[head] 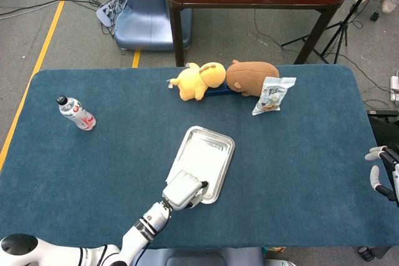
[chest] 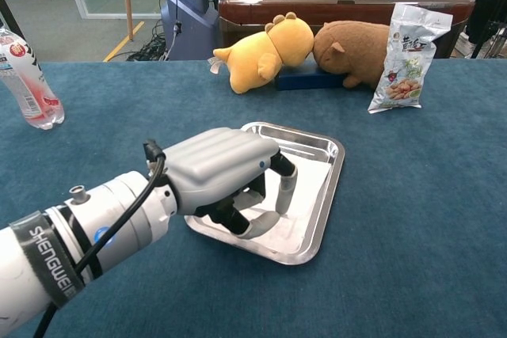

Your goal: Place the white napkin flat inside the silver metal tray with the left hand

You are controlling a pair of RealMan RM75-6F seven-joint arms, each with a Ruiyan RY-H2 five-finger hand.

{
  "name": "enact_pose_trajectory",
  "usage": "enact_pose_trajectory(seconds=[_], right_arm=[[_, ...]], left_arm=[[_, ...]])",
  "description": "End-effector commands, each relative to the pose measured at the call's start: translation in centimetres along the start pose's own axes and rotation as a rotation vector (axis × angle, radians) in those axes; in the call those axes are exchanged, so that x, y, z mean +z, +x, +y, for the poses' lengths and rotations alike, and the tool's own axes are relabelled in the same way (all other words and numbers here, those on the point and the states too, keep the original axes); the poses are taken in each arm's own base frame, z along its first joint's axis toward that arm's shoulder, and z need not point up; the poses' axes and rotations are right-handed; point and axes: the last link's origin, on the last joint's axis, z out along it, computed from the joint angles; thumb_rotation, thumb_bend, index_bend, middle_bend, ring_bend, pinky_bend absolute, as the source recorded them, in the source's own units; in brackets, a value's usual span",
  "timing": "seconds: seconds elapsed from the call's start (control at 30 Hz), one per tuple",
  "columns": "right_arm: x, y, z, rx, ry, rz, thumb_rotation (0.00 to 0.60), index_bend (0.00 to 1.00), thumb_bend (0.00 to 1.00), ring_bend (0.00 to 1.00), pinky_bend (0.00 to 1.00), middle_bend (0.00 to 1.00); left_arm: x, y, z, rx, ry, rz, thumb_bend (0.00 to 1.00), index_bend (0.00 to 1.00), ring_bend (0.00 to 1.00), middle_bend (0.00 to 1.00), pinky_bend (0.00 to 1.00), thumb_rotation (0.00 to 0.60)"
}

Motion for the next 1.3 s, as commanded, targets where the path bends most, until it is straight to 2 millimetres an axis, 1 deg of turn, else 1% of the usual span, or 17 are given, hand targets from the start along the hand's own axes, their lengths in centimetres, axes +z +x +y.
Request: enact_pose_trajectory(seconds=[0.03,0.4,0.73,1.3], right_arm=[[0.1,0.0,0.0,-0.001,-0.001,-0.001,0.6,0.43,0.61,0.18,0.29,0.35],[0.1,-0.1,0.0,0.001,-0.001,-0.004,0.6,0.43,0.61,0.18,0.29,0.35],[0.1,-0.1,0.0,0.001,0.001,-0.005,0.6,0.43,0.61,0.18,0.29,0.35],[0.2,-0.2,0.0,0.002,0.001,-0.01,0.6,0.43,0.61,0.18,0.29,0.35]], left_arm=[[0.2,-0.2,0.0,0.005,0.002,-0.004,0.71,0.62,0.92,1.0,0.93,0.6],[0.9,-0.2,0.5,0.004,0.005,0.009,0.71,0.62,0.92,1.0,0.93,0.6],[0.6,-0.7,1.4,-0.013,-0.021,-0.015,0.71,0.62,0.92,1.0,0.93,0.6],[2.0,-0.9,1.1,0.093,-0.027,0.021,0.71,0.62,0.92,1.0,0.93,0.6]])
